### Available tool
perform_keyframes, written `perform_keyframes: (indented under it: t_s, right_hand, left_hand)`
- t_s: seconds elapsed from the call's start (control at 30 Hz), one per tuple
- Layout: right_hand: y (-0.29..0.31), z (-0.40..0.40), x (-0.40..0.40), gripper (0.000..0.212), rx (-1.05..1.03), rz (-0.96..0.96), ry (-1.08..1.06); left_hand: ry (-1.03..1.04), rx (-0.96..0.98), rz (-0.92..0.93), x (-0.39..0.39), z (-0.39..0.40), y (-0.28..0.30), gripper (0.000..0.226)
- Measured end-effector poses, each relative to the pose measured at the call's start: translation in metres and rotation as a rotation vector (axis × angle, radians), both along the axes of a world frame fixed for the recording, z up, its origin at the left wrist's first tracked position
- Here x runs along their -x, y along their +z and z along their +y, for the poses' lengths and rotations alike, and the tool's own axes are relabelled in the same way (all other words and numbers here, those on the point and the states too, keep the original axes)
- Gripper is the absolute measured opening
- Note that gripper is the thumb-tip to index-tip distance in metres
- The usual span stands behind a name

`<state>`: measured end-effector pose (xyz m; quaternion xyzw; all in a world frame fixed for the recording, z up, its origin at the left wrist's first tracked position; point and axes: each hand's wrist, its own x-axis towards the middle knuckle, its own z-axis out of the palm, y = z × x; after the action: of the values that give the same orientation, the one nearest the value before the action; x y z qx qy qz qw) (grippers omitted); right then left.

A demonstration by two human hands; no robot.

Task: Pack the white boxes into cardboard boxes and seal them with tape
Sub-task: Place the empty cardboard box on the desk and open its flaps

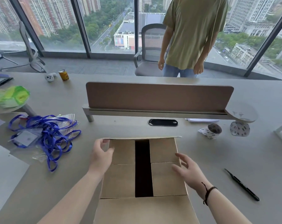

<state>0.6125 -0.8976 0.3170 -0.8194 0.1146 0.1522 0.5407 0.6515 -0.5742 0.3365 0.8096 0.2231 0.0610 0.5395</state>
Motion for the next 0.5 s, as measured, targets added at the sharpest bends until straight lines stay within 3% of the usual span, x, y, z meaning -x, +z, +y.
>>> perform_keyframes:
  t_s: [0.2,0.37,0.5]
  right_hand:
    - [0.017,0.022,-0.074,0.069,0.165,-0.055,0.073]
    - [0.001,0.031,-0.108,0.078,0.265,0.005,0.113]
    - [-0.019,0.033,-0.114,0.078,0.340,0.001,0.141]
  left_hand:
    - [-0.216,-0.128,0.021,-0.049,0.003,0.001,0.055]
    - [-0.357,-0.278,0.197,-0.073,0.011,-0.030,0.077]
    - [-0.434,-0.354,0.305,-0.076,0.017,-0.050,0.078]
